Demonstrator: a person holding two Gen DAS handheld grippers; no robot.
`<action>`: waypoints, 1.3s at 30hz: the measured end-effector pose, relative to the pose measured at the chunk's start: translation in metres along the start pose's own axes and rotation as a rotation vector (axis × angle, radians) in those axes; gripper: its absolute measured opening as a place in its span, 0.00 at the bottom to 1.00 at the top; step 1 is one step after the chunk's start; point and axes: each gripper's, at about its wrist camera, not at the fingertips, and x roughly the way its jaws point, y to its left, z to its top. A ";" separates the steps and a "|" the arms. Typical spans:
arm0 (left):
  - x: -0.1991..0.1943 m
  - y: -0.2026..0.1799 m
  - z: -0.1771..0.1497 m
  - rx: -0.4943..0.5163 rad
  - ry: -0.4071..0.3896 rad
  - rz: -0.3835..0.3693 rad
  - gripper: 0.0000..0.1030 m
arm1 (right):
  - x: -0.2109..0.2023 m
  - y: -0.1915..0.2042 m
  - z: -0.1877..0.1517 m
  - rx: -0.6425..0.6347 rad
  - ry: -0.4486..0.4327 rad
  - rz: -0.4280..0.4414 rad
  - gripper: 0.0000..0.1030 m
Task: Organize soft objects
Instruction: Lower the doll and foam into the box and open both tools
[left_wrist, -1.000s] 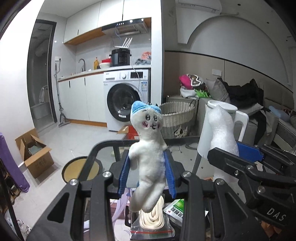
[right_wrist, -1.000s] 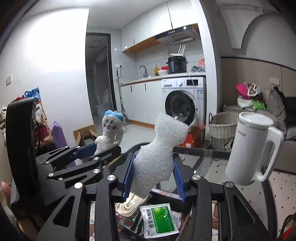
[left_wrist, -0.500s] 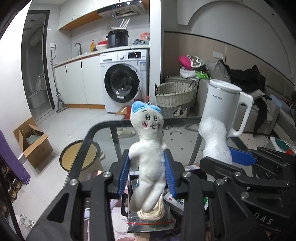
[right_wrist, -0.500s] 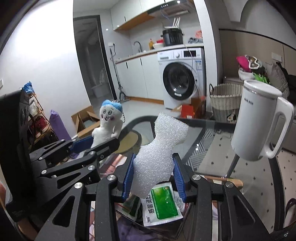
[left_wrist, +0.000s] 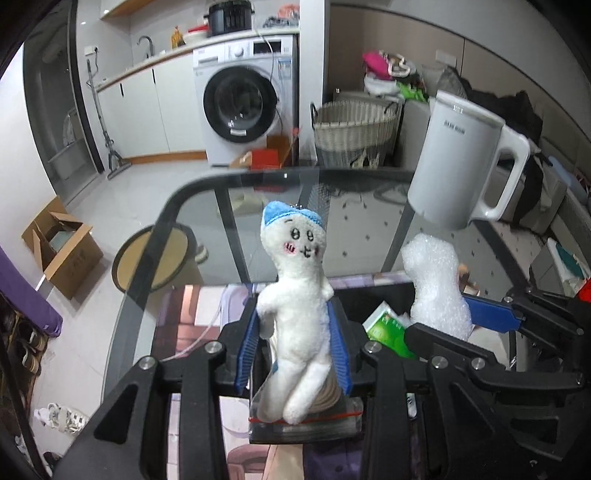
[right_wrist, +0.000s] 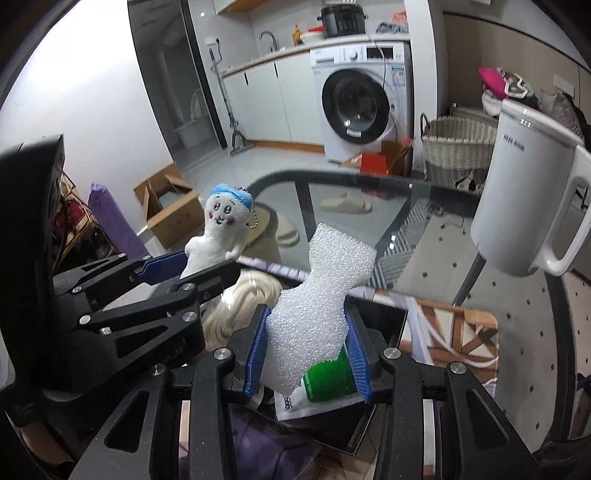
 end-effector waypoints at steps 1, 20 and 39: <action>0.002 0.001 -0.001 0.003 0.012 0.001 0.33 | 0.004 -0.001 -0.001 0.000 0.019 -0.002 0.39; 0.017 -0.004 -0.007 0.050 0.102 0.010 0.39 | 0.028 -0.009 -0.019 0.017 0.160 -0.032 0.39; -0.010 0.008 -0.006 0.017 0.024 0.023 0.52 | 0.004 -0.007 -0.016 0.065 0.115 -0.016 0.49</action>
